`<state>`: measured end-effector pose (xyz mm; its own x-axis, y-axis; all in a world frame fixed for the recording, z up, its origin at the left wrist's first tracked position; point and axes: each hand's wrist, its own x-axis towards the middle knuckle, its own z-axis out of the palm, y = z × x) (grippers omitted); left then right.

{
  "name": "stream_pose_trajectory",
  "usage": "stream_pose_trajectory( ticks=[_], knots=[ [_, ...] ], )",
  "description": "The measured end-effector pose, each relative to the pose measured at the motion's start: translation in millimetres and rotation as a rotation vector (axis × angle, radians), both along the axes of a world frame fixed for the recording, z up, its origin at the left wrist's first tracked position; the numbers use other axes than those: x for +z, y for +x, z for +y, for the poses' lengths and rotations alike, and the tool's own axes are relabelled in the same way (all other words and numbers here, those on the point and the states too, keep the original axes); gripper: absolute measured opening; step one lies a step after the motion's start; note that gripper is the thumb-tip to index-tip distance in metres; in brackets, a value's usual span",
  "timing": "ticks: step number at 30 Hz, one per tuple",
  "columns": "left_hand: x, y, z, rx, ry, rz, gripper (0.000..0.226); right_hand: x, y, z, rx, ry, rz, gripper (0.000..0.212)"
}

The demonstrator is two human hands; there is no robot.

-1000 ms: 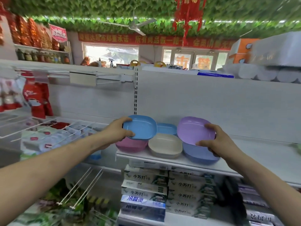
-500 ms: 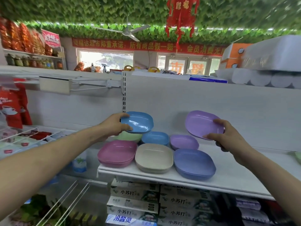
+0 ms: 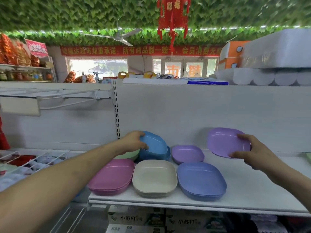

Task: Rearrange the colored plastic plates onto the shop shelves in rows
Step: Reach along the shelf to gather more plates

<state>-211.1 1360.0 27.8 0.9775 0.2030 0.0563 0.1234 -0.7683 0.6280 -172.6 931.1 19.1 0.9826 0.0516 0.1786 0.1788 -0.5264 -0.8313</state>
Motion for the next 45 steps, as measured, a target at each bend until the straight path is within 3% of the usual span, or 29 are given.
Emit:
stream_pose_trajectory(
  ticks=[5, 10, 14, 22, 27, 33, 41, 45],
  knots=[
    [-5, 13, -1, -0.030, 0.087, 0.082, 0.081, 3, 2, -1, -0.021, -0.009, -0.002, 0.077],
    [-16, 24, -3, -0.101, 0.314, 0.136, 0.045, 4, 4, 6, -0.018, -0.027, -0.011, 0.075],
    [-18, 24, 1, -0.140, 0.467, 0.216, 0.066, 5, 9, 13, -0.008, -0.019, -0.011, 0.075],
    [-18, 33, -4, -0.185, 0.660, 0.283, 0.062, -2, 15, 34, 0.041, -0.034, 0.031, 0.072],
    [-19, 33, 5, -0.153, 0.567, 0.184, 0.068, -3, 22, 44, 0.120, -0.056, 0.089, 0.072],
    [-11, 25, 35, -0.115, 0.327, -0.008, 0.057, -6, 39, 71, 0.195, -0.106, 0.119, 0.072],
    [-11, 13, 77, 0.005, 0.101, -0.097, 0.048, -21, 60, 89, 0.212, -0.430, 0.097, 0.048],
    [-14, 6, 91, 0.034, 0.072, -0.103, 0.049, -23, 67, 94, 0.227, -0.520, 0.112, 0.050]
  ],
)
